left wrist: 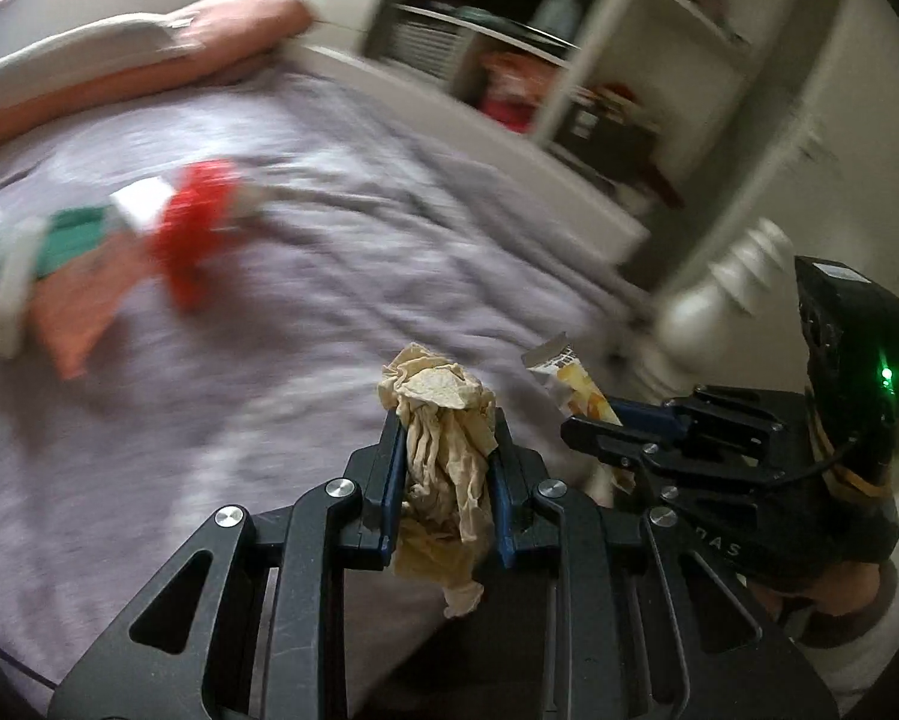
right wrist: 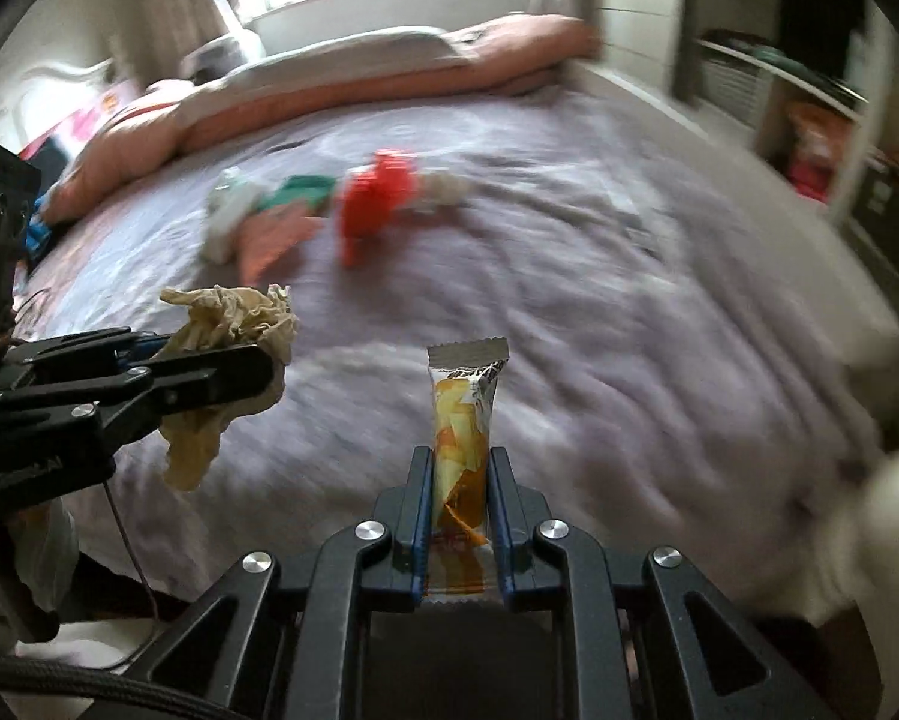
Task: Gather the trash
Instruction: 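Carry both items to the black bin and open both tools, then bring both open tools back over the bed, then grasp the mint tissue pack with the left tool while the right grasps the red bag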
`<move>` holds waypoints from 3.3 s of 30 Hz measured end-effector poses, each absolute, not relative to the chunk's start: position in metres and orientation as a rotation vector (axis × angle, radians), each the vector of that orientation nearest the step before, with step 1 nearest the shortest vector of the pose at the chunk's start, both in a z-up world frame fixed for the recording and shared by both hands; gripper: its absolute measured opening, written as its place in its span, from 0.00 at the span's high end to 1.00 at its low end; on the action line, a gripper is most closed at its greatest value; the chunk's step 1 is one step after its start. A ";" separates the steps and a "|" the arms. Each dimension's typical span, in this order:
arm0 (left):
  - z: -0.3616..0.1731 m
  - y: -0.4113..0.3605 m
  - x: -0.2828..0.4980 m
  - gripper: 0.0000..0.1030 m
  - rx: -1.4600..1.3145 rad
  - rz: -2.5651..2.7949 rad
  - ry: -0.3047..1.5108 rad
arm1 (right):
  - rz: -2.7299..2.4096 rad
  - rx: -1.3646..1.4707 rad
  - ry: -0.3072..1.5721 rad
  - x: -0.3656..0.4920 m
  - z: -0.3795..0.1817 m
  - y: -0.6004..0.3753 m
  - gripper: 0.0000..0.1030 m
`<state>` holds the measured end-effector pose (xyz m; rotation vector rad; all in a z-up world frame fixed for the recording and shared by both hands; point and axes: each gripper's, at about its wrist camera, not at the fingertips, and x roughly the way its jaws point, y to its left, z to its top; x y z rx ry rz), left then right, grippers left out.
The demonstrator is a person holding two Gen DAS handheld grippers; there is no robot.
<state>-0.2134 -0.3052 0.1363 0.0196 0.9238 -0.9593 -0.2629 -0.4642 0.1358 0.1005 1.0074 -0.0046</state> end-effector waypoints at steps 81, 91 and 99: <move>0.105 -0.098 -0.073 0.39 -0.104 -0.288 0.863 | 0.126 0.237 1.027 -0.100 0.101 -0.393 0.54; 0.103 -0.088 0.011 0.38 -0.191 -0.332 0.870 | 0.132 0.329 1.013 -0.024 0.089 -0.399 0.42; 0.082 -0.101 0.066 0.38 -0.207 -0.311 0.897 | 0.152 0.318 1.022 0.016 0.076 -0.389 0.42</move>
